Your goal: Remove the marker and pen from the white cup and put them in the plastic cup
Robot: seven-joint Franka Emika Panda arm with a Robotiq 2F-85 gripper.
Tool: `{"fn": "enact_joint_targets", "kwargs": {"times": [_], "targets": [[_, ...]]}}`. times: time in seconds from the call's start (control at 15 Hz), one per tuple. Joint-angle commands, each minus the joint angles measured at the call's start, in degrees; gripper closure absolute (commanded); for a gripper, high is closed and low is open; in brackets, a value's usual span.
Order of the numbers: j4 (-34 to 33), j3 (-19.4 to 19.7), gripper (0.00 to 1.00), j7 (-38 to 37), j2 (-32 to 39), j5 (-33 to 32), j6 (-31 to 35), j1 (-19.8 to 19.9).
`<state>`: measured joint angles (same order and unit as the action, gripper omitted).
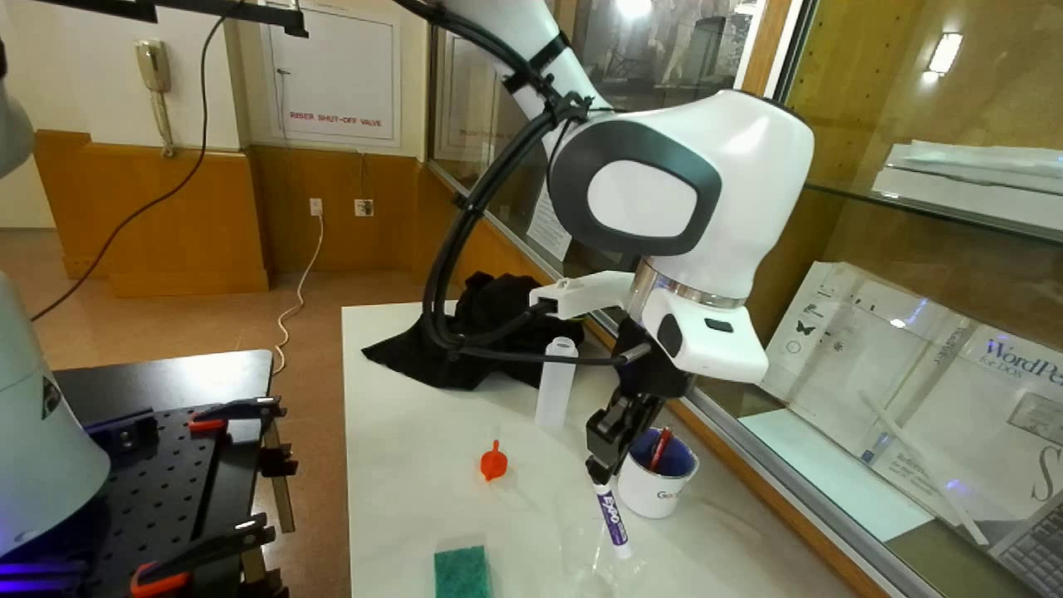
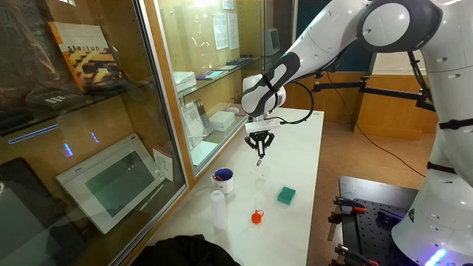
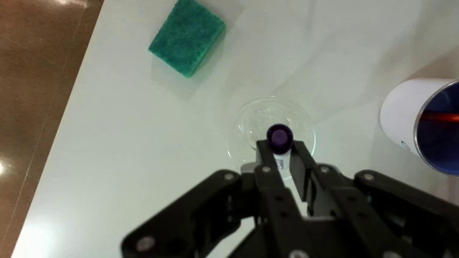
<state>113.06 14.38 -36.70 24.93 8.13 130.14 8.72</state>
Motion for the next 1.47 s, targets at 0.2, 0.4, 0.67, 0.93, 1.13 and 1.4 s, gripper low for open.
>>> {"fn": "enact_joint_targets", "kwargs": {"times": [0.2, 0.4, 0.67, 0.93, 1.13, 1.4], "targets": [[-2.2, 0.0, 0.95, -3.4, 3.1, 0.4, -5.2, -0.2], [-2.6, -0.1, 0.95, -3.2, 5.3, 0.7, -1.8, -0.1], [-3.9, -0.5, 0.95, -2.9, 8.1, 1.4, 1.2, -0.1], [-5.2, -0.6, 0.95, -3.1, 10.7, 1.9, 4.2, -0.3], [-5.9, -0.5, 0.95, -3.2, 12.0, 2.3, 5.3, -0.6], [-6.0, -0.4, 0.52, -3.3, 12.4, 2.4, 5.6, -1.0]]}}
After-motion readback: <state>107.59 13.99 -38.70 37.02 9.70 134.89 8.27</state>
